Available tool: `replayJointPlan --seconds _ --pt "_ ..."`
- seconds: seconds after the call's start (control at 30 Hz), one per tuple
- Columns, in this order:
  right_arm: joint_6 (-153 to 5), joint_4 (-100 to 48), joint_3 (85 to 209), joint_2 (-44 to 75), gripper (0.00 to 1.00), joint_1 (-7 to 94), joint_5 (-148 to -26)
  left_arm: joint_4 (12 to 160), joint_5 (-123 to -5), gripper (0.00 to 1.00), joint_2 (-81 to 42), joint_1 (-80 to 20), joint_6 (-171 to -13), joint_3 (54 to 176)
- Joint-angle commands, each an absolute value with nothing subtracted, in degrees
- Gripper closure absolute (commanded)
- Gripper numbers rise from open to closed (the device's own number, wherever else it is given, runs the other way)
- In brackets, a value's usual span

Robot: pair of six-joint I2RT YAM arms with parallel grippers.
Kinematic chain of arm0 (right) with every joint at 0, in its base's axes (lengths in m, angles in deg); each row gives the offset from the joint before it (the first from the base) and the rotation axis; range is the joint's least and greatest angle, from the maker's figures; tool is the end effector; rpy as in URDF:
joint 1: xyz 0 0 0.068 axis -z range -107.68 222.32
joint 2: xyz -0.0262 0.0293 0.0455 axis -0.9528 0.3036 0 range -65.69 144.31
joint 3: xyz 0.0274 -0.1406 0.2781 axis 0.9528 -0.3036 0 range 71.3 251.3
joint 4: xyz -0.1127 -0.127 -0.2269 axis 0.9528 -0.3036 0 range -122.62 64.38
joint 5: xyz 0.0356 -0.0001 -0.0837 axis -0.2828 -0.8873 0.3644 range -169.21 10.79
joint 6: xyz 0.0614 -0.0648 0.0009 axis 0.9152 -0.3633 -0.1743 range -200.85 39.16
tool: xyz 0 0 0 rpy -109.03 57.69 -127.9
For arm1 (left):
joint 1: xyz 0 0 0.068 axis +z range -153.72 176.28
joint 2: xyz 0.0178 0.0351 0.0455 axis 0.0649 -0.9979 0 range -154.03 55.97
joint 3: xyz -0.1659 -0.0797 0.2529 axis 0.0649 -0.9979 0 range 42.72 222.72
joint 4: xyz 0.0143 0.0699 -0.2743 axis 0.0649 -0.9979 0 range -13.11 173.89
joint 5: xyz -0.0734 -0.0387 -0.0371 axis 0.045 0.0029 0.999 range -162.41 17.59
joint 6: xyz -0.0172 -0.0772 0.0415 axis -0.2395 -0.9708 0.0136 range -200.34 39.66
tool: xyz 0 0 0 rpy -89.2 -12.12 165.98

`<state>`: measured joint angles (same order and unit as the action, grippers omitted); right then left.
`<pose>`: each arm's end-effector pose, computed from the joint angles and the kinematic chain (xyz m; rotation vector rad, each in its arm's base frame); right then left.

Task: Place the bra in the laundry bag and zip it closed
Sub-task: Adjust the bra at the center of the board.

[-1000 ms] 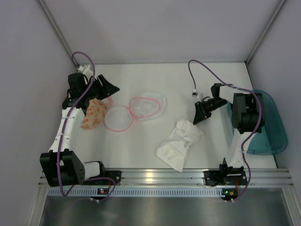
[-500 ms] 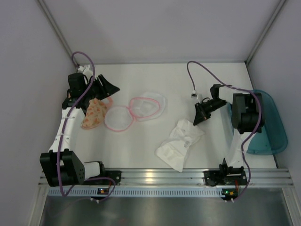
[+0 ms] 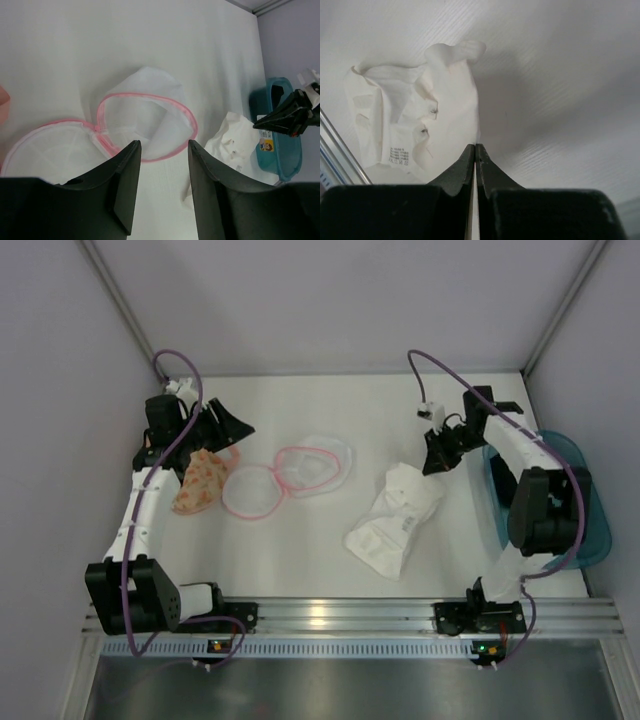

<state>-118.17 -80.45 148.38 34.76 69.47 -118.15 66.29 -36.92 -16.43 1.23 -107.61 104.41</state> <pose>0.3702 0.0685 0.2292 -0.9953 2.4412 0.8090 0.3276 -0.0180 0.3477 -0.1918 2.0697 -0.8769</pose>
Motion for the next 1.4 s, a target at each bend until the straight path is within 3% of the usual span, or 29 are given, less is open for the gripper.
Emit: replayJointPlan --seconds 0.0,0.27,0.5,0.7,0.93,1.07,1.23,1.37 --pt "-118.37 -80.37 149.36 29.25 1.00 68.55 -115.87 69.04 -37.25 0.52 -16.27 1.56 -106.62 105.21" --pt "-117.67 -72.03 134.78 15.01 1.00 57.31 -103.76 69.13 -37.69 0.52 -14.87 1.64 -106.09 105.47" --pt "-113.37 -67.11 129.31 5.51 1.00 43.16 -91.35 69.04 -38.75 0.51 -12.67 2.08 -105.83 103.54" --pt "-110.55 -60.61 126.68 4.18 1.00 40.77 -81.69 69.04 -38.05 0.51 -12.14 2.52 -106.44 102.40" --pt "-110.90 -48.49 125.88 10.94 1.00 42.70 -70.79 73.43 -32.34 0.52 -7.93 2.52 -109.25 97.57" --pt "-111.17 -46.98 128.95 13.50 1.00 43.23 -69.81 78.25 -22.07 0.53 -6.43 2.43 -116.42 92.74" --pt "-110.73 -45.31 127.21 10.70 1.00 42.97 -70.77 97.32 -23.42 0.43 1.55 -2.99 -129.89 77.29" --pt "-110.11 -48.28 127.90 11.82 1.00 43.06 -72.61 103.76 -27.65 0.32 6.91 -15.11 -123.98 74.01"
